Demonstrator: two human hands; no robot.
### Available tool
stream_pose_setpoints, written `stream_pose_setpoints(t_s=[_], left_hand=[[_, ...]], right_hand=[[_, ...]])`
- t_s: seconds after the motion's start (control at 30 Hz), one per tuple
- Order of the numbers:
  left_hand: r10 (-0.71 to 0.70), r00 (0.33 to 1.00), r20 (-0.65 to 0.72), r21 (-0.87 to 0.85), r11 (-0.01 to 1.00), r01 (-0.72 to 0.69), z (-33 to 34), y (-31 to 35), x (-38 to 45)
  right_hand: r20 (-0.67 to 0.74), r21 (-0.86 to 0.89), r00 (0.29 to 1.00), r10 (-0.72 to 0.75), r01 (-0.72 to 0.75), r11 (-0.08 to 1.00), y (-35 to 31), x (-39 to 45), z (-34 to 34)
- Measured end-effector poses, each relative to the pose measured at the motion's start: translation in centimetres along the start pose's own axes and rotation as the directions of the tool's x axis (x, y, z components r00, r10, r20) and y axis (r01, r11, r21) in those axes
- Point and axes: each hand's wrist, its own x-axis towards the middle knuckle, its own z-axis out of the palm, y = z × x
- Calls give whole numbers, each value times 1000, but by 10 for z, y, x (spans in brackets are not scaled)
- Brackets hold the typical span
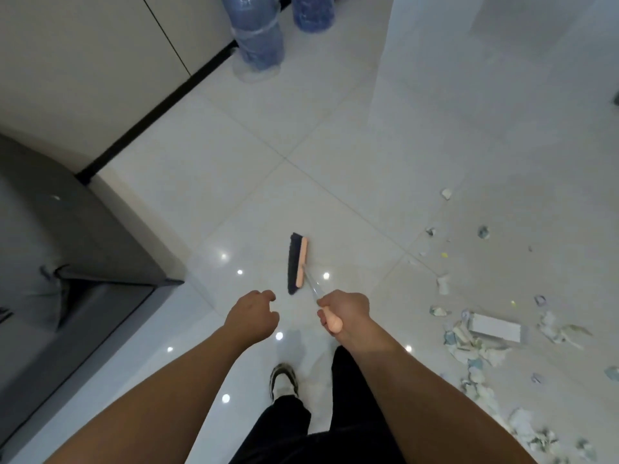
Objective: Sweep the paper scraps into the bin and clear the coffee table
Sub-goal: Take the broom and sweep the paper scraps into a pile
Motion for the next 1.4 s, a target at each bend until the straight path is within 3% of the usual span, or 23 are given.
stream_pose_setpoints(t_s=[0.23,0.43,0.7,0.9,1.13,1.4], left_hand=[[185,982,31,78,979,-187,-14,121,36],[335,939,77,217,914,-343,-29,207,61],[496,854,160,317,793,-520,-42,306,95],[559,784,270,316,718,-620,-48,360,138],[594,729,340,333,649,-684,-108,408,239],[551,745,375,386,638,-666,-169,447,341]], right_hand=[[-231,214,973,-28,79,974,-40,7,-99],[-389,503,920,55,162,849,-80,19,-173],[-575,489,816,53,291,823,-100,11,-218],[-446,587,895,3,290,756,-152,22,-221],[-308,640,951,-33,233,732,-290,50,-198],[-367,681,922,121,178,711,-377,82,-210]])
